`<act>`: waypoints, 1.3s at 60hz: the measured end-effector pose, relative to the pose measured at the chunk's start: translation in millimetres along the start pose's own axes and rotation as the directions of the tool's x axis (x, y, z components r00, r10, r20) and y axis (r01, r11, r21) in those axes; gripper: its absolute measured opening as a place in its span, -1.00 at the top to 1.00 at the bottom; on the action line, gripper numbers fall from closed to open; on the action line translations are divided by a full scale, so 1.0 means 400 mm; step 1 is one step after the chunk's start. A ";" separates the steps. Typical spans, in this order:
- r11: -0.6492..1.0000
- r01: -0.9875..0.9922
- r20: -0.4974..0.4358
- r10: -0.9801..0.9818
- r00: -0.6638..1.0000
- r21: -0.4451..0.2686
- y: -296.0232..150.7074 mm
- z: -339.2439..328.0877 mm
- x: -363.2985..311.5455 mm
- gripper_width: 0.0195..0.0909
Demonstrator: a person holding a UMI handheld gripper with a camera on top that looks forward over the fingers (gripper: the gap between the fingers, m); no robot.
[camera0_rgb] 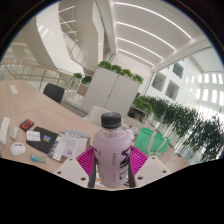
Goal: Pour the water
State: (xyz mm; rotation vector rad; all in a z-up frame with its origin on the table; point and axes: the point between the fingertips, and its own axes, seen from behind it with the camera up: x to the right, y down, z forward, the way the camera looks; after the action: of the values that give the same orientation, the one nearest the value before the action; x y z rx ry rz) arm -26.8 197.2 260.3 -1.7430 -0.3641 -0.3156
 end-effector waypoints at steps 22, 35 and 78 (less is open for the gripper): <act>0.926 -0.372 0.115 0.378 0.919 -0.069 0.452 0.070 0.059 0.14; 0.919 -0.381 0.148 0.393 0.908 -0.102 0.558 0.073 0.045 0.12; 0.866 -0.432 0.054 0.458 0.887 -0.252 0.419 -0.434 0.039 -0.79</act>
State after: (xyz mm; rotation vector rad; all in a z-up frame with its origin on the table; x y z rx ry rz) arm 53.8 -3.1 151.2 -2.0226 0.0085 0.0825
